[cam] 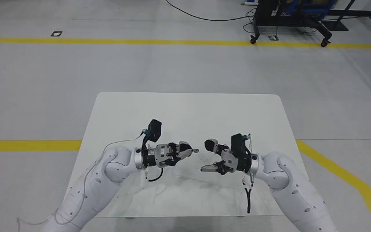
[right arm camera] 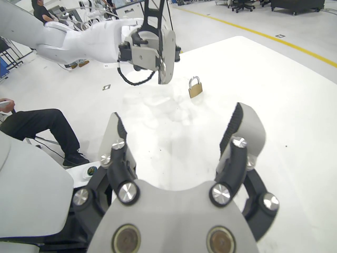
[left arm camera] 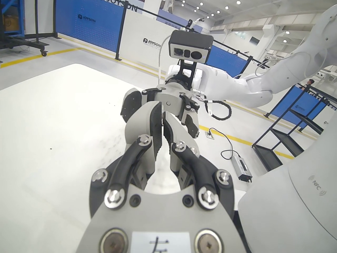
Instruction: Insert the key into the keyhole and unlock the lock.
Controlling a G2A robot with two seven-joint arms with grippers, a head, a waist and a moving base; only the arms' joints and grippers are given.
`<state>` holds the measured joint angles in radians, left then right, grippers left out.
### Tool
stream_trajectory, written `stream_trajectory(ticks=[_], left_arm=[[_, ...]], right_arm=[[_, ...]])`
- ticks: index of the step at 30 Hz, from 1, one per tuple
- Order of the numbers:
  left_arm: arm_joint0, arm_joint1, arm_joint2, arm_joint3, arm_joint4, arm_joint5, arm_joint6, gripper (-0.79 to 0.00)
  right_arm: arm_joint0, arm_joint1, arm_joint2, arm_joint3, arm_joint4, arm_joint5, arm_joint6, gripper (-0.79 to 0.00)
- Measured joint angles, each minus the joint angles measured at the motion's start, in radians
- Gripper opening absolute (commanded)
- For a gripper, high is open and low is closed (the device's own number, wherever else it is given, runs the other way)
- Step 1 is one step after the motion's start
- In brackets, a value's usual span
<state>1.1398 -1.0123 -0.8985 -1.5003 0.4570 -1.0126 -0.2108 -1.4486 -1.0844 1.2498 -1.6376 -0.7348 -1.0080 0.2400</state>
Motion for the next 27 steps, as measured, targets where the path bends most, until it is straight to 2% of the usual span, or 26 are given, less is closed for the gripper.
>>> stream_trajectory(ticks=[5,9,13,20,24,27], left_arm=[[-0.007,-0.001,0.01,0.008,-0.018,0.0,-0.015,-0.785],[-0.012,-0.003,0.019,0.012,-0.036,0.0,-0.007,-0.785],[-0.015,-0.002,0.024,0.022,-0.039,0.0,0.006,-0.785],[-0.018,-0.003,0.03,0.036,-0.03,0.0,0.038,-0.785],[-0.023,-0.004,0.036,0.044,-0.023,0.0,0.052,-0.785],[-0.03,-0.006,0.045,0.051,-0.02,0.0,0.061,-0.785]], right_arm=[[0.011,0.002,-0.014,0.009,0.102,0.009,0.003,-0.428],[0.026,-0.002,-0.033,0.023,0.149,0.035,-0.006,-0.502],[0.046,-0.006,-0.063,0.035,0.172,0.044,0.001,-0.468],[0.065,-0.007,-0.081,0.049,0.193,0.041,0.008,-0.536],[0.068,-0.005,-0.083,0.054,0.204,0.038,0.012,-0.686],[0.071,-0.005,-0.089,0.06,0.212,0.037,0.017,-0.69]])
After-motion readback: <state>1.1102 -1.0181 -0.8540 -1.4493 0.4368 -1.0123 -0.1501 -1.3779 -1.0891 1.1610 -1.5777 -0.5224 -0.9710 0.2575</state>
